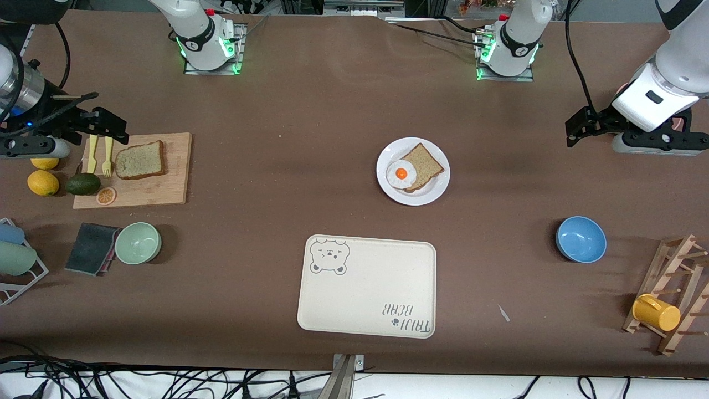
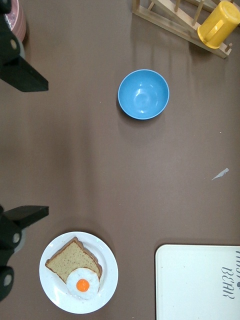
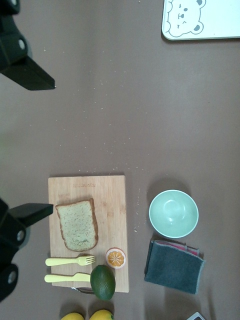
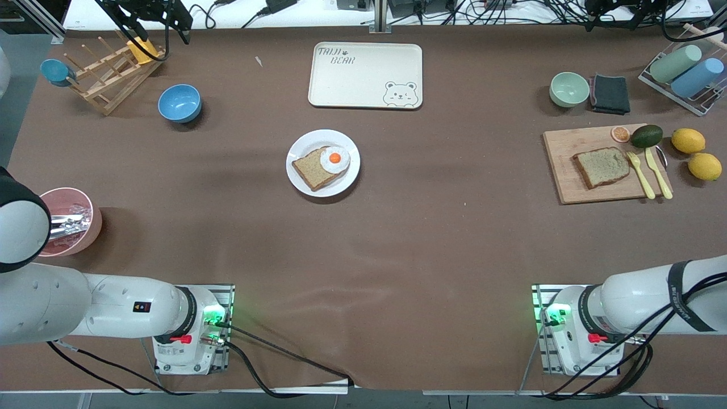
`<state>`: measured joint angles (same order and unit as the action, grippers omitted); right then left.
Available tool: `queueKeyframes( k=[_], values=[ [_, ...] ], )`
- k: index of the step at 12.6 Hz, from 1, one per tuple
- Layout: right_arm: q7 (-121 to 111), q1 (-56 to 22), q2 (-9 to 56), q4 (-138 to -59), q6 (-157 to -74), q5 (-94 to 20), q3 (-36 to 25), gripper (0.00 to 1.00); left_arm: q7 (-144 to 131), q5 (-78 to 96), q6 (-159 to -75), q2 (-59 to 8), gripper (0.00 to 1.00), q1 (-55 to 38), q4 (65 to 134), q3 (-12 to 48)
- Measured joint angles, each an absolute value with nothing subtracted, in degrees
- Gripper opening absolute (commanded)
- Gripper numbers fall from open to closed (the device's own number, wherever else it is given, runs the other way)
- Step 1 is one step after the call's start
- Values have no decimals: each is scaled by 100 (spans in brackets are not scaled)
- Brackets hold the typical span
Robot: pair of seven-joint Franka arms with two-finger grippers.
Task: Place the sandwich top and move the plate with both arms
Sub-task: 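Reach the right gripper down to the bread slice on the board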
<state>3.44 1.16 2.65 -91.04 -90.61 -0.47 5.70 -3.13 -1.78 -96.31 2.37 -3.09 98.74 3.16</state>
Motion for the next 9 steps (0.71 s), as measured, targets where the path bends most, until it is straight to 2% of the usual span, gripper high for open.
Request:
queueKeyframes(
  k=[4, 9],
  values=[
    [339, 115, 361, -9115, -9059, -44, 574, 100, -313, -178, -9631, 237, 100, -311, 9874, 348],
    [332, 111, 1418, -9290, -9091, 442, 598, 100, -313, -178, -9631, 237, 100, -310, 9874, 449]
  ],
)
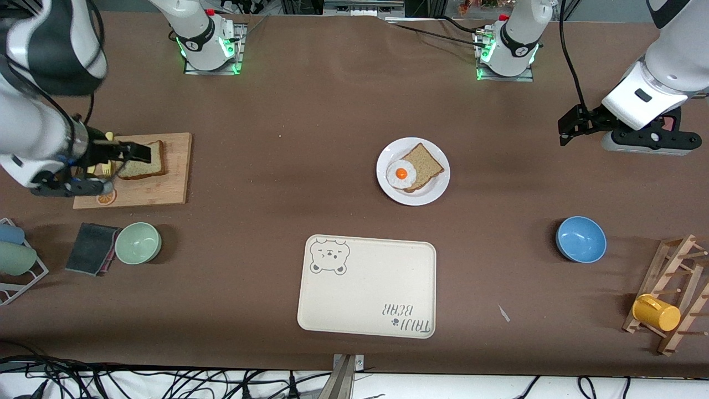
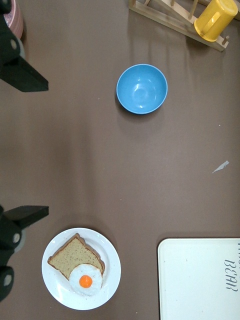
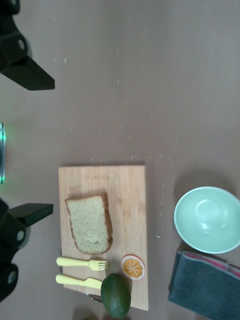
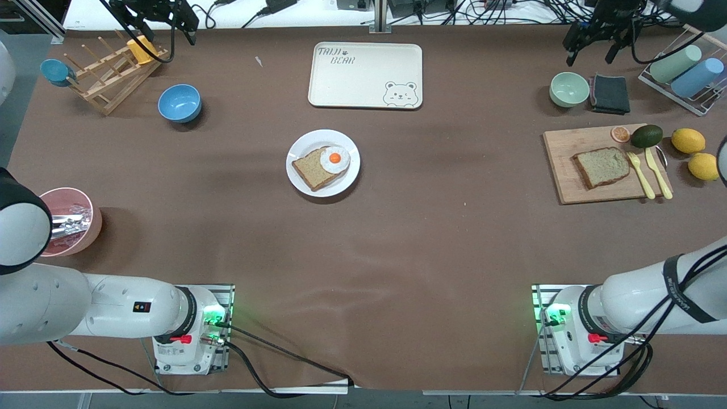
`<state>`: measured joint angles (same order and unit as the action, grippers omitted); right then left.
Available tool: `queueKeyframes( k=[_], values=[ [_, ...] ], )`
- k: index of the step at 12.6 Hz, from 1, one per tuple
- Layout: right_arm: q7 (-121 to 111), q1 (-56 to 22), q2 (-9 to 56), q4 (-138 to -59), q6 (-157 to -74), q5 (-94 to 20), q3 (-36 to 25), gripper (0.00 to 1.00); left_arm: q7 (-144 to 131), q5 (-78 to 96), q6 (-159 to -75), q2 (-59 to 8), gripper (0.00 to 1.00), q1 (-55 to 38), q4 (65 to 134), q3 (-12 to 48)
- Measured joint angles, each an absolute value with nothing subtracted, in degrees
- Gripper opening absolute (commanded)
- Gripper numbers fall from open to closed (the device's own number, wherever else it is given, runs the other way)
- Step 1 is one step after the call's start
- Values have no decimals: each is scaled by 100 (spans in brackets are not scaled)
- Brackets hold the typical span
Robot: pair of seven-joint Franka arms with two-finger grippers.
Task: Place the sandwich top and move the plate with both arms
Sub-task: 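Reach the right gripper down to the bread slice on the board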
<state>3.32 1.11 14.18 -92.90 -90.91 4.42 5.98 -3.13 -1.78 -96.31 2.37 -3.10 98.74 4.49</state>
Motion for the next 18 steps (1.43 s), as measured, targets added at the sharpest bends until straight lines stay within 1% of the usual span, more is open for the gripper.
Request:
queueKeyframes(
  k=[1, 3, 4, 6, 7, 9, 11, 14, 15, 18],
  values=[
    [333, 112, 1564, -9465, -9356, 613, 597, 100, -313, -178, -9629, 237, 100, -310, 9874, 447],
    [338, 112, 1584, -10163, -10171, 917, 596, 100, -313, -178, -9629, 237, 100, -307, 9874, 446],
    [345, 112, 1490, -10632, -10638, 1012, 584, 100, -313, -178, -9628, 237, 100, -307, 9874, 446],
    [348, 113, 1156, -11840, -11739, 1098, 456, 100, -313, -178, -9628, 237, 100, -307, 9874, 445],
    [348, 116, 1013, -12397, -12156, 1176, 346, 100, -313, -178, -9627, 238, 100, -306, 9874, 445],
    [345, 121, 903, -13032, -12451, 1315, 162, 100, -313, -178, -9627, 238, 100, -306, 9874, 445],
    [346, 127, 967, -13267, -12481, 1510, 122, 99, -313, -178, -9627, 237, 100, -306, 9874, 445],
    [349, 137, 1268, -13317, -12517, 1873, 14, 84, -313, -178, -9626, 237, 100, -305, 9874, 445],
    [349, 146, 1367, -13313, -12549, 1933, -22, 81, -313, -178, -9626, 237, 100, -305, 9874, 445],
    [442, 168, 1572, -13288, -12658, 1993, -59, 58, -313, -178, -9626, 237, 100, -305, 9874, 445]
  ],
)
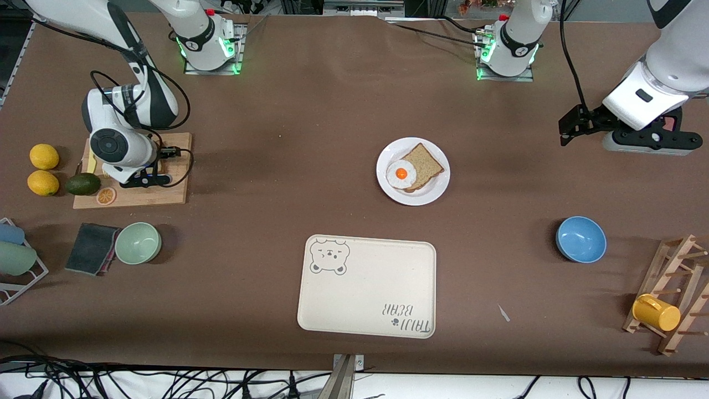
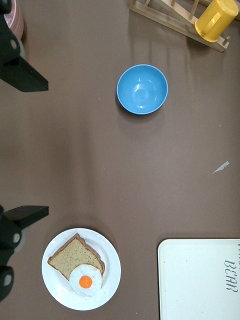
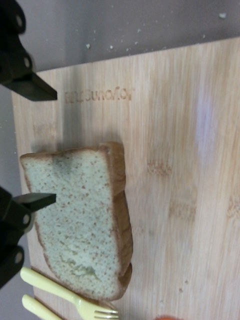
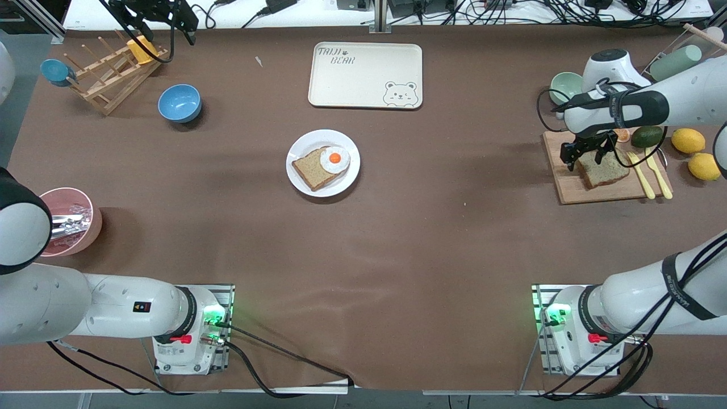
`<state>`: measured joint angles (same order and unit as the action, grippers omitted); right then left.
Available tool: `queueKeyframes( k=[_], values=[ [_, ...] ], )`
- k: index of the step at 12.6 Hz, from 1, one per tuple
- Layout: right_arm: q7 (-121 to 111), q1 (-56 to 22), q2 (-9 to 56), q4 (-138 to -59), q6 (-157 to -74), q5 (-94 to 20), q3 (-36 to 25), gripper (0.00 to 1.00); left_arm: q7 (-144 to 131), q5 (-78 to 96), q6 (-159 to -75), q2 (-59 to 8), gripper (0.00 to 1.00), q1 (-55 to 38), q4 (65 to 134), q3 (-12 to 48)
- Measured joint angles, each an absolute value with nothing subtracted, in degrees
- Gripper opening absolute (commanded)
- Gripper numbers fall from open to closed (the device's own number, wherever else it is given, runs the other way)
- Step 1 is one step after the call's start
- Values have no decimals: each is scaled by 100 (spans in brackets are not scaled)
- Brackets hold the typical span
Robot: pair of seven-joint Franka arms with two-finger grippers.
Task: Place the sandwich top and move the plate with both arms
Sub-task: 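Reach the right gripper down to the bread slice on the board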
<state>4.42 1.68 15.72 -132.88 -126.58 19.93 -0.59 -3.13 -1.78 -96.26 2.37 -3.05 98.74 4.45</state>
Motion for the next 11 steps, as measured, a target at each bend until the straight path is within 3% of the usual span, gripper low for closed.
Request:
queueKeyframes(
  k=[6, 7, 11],
  values=[
    [462, 285, 1765, -13209, -12811, 2041, -108, 13, -313, -178, -9625, 237, 100, -303, 9874, 445],
    [463, 300, 1779, -13195, -12813, 2048, -111, 0, -313, -178, -9625, 237, 100, -303, 9874, 445],
    [471, 300, 1780, -13173, -12798, 2048, -104, 0, -313, -178, -9625, 237, 100, -303, 9874, 445]
  ],
)
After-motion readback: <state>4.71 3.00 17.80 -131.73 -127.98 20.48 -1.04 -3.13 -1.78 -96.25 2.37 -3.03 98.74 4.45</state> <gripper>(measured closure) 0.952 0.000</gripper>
